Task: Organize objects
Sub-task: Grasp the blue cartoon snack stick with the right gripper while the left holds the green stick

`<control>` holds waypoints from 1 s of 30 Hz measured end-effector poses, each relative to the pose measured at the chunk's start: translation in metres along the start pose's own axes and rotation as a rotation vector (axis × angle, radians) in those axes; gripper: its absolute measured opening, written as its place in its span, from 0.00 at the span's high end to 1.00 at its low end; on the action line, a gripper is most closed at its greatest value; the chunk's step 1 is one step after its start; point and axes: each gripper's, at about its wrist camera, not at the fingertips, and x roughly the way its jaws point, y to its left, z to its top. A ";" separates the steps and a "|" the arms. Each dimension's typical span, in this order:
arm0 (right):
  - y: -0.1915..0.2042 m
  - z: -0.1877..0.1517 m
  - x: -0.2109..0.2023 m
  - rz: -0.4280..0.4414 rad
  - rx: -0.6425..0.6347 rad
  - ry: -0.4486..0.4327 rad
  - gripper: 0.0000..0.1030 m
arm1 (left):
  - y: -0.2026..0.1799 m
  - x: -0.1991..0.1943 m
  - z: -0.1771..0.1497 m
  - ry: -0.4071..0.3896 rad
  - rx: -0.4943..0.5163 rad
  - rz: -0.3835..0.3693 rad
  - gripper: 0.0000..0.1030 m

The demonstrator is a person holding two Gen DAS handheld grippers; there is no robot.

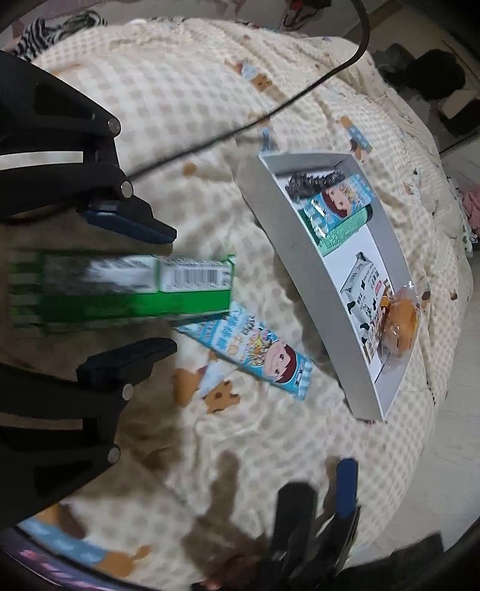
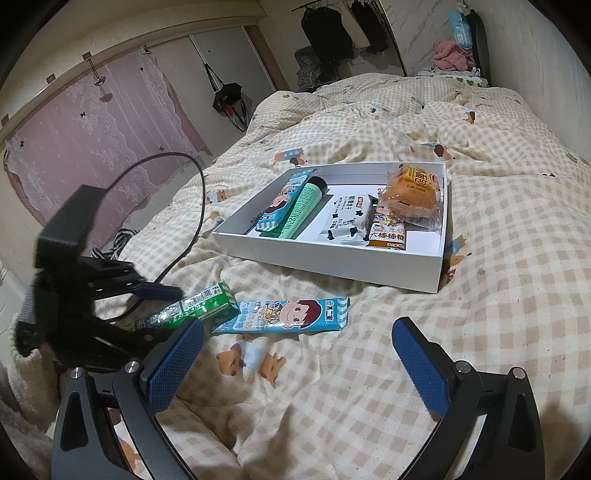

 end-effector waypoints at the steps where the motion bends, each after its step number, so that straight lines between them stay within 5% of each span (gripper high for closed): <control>1: 0.000 0.000 0.000 0.000 0.000 0.000 0.01 | 0.003 0.006 0.001 0.008 -0.027 -0.028 0.45; 3: 0.001 -0.001 0.000 0.004 -0.002 -0.002 0.01 | 0.009 0.012 0.002 0.007 -0.090 -0.055 0.66; 5: 0.002 0.000 0.000 0.005 -0.001 -0.003 0.01 | 0.018 0.007 0.001 -0.011 -0.152 -0.096 0.73; 10: 0.001 0.000 -0.001 0.009 -0.002 -0.003 0.01 | 0.040 -0.036 -0.005 -0.196 -0.276 -0.208 0.74; 15: 0.002 0.000 -0.001 0.008 -0.002 -0.003 0.01 | 0.049 -0.061 -0.009 -0.385 -0.364 -0.225 0.73; 18: 0.002 0.000 -0.001 0.009 0.000 -0.003 0.01 | 0.045 -0.033 -0.008 -0.395 -0.364 -0.199 0.73; 21: 0.003 0.000 -0.002 0.010 -0.001 -0.005 0.01 | 0.042 0.005 -0.012 -0.258 -0.401 -0.203 0.74; 25: 0.005 0.003 -0.007 0.022 -0.013 -0.008 0.01 | 0.038 -0.012 -0.012 -0.342 -0.362 -0.237 0.74; 26: 0.007 0.008 -0.007 0.035 -0.020 0.029 0.03 | 0.038 -0.014 -0.015 -0.360 -0.361 -0.248 0.74; 28: 0.009 0.016 -0.003 0.079 -0.049 0.103 0.29 | 0.037 -0.013 -0.016 -0.363 -0.371 -0.243 0.74; 30: 0.018 0.029 0.003 0.076 -0.155 0.194 0.36 | 0.040 -0.010 -0.014 -0.351 -0.391 -0.235 0.74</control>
